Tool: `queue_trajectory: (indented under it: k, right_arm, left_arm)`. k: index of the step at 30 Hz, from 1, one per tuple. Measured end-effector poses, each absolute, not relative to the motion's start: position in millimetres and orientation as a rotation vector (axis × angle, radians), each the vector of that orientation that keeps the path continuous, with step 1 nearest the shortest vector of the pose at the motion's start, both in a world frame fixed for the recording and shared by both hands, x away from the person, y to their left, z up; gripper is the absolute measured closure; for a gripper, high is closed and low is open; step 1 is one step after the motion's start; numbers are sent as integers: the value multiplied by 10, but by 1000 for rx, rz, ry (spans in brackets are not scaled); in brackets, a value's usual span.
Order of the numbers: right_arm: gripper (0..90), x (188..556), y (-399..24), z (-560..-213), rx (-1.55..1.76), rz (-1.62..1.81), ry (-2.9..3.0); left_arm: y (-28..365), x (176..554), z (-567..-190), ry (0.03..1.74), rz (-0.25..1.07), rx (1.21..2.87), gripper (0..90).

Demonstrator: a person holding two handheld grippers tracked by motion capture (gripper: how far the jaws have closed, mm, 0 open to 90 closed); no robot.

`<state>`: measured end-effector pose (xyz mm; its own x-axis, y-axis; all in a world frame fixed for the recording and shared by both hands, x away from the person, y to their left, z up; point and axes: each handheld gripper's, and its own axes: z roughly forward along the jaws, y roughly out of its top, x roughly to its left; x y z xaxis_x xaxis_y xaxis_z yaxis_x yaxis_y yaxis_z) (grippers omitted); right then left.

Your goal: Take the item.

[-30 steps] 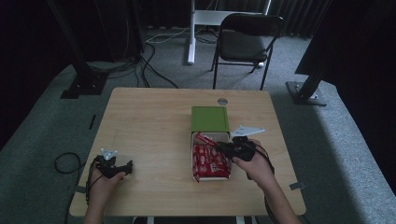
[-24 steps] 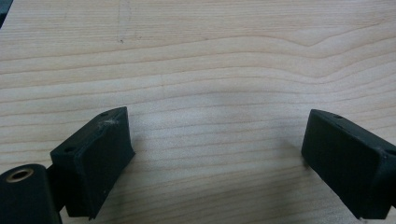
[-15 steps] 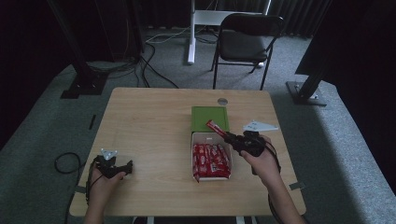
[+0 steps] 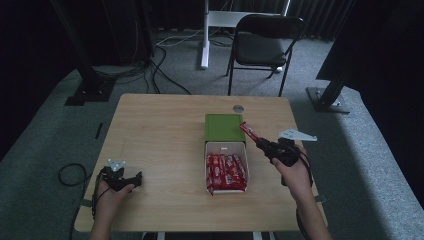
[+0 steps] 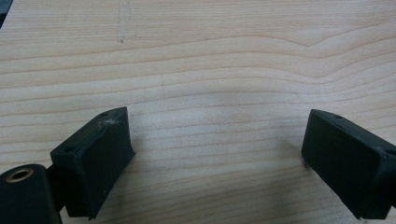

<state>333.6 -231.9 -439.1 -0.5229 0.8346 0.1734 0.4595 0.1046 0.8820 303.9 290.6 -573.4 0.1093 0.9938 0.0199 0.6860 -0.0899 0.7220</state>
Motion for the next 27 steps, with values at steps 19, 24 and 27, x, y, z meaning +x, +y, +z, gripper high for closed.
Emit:
queue_trajectory:
  k: [19, 24, 27]
  right_arm:
    - [812, 3257, -3007, -4670, 1448, 1274, 1842]
    - [811, 3231, -3086, -4760, 1477, 1248, 1828]
    - [812, 3212, -3141, -4829, 1495, 1232, 1821]
  left_arm:
    - [2906, 3039, -5734, 1633, 718, 1838, 94]
    - [2907, 3039, -5735, 1631, 719, 1837, 94]
    - [2907, 3039, -5735, 1632, 719, 1837, 94]
